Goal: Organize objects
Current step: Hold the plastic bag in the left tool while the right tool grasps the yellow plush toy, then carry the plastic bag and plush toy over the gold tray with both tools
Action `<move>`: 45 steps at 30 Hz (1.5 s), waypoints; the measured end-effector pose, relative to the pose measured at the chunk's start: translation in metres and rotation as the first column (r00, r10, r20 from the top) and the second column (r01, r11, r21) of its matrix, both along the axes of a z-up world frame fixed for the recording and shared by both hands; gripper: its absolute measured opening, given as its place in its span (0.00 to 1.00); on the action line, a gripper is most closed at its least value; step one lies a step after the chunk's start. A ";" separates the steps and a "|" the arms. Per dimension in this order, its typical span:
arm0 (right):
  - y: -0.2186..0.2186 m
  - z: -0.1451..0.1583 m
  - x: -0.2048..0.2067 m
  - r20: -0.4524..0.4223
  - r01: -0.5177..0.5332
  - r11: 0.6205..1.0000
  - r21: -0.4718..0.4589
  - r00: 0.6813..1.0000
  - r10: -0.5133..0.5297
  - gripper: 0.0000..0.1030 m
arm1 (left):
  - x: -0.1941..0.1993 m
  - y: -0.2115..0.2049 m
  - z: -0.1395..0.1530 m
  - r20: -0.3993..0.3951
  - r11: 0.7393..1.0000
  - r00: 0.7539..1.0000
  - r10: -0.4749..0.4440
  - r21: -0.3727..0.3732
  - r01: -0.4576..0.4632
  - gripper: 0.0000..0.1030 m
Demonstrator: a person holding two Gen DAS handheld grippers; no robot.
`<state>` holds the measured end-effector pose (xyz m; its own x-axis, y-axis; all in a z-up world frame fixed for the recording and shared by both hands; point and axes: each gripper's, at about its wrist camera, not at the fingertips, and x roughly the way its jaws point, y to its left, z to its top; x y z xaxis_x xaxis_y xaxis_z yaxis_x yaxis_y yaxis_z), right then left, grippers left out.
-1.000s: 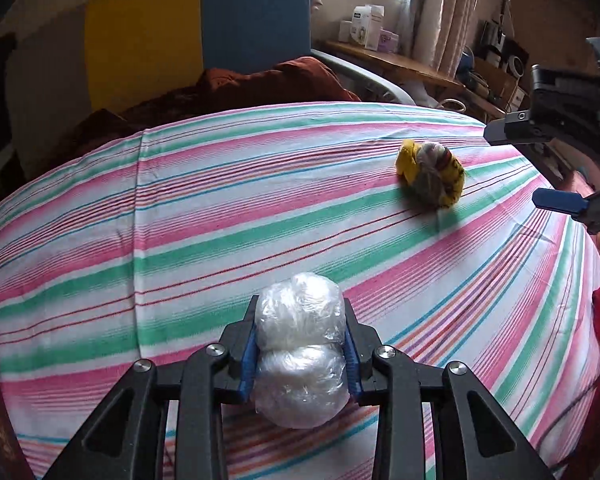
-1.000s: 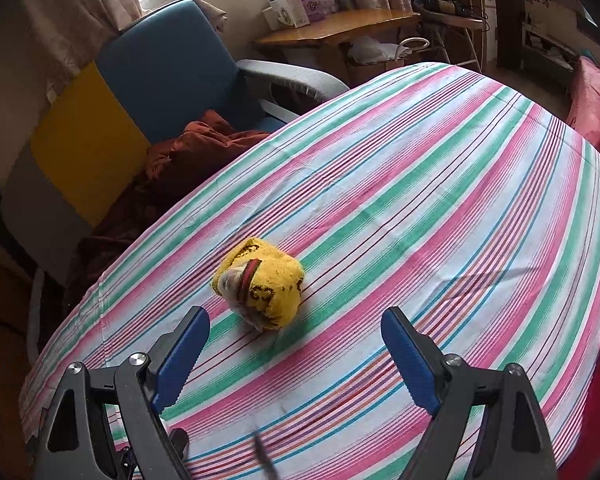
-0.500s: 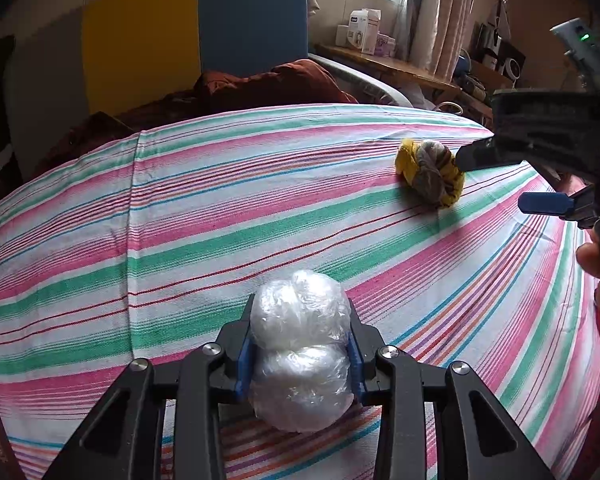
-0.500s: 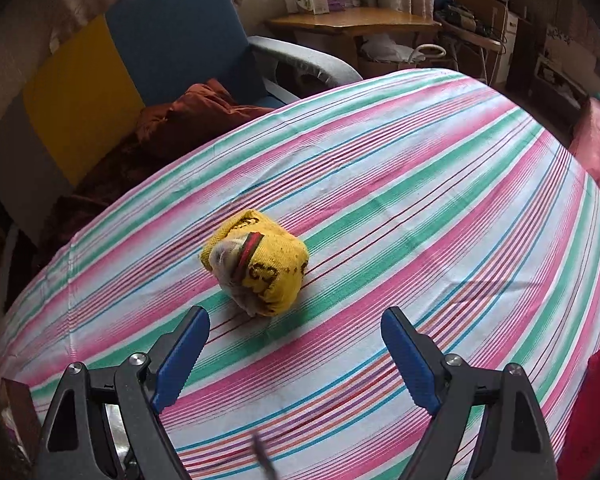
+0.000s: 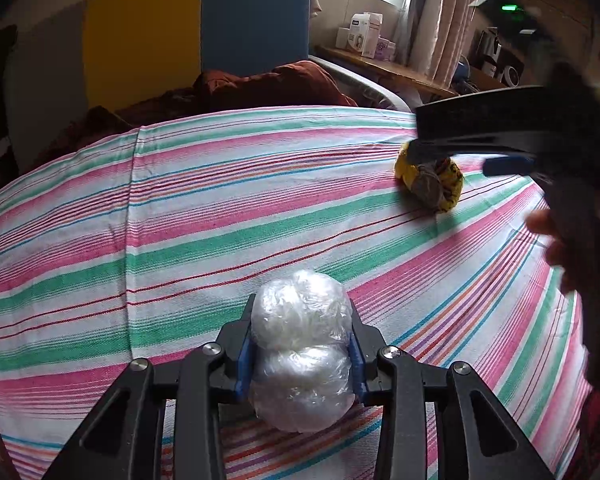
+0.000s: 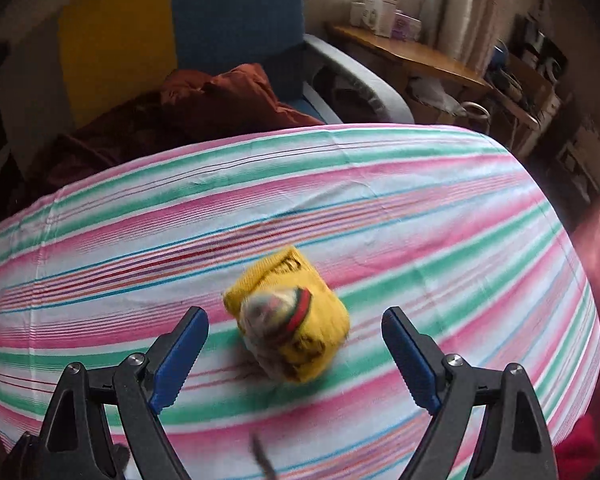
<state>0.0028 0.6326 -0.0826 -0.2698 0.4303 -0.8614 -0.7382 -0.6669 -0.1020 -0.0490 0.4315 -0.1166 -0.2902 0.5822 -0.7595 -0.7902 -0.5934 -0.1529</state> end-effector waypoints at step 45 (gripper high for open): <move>-0.065 -0.029 0.013 -0.063 -0.154 0.952 -0.266 0.988 0.143 0.39 | 0.018 -0.028 0.007 -0.059 0.996 0.996 0.070 -0.043 -0.073 0.34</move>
<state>0.0156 0.5671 -0.1113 -0.3515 0.1367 -0.9261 -0.6284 -0.7677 0.1252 -0.0314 0.4040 -0.1096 -0.3737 0.5238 -0.7655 -0.7520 -0.6542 -0.0805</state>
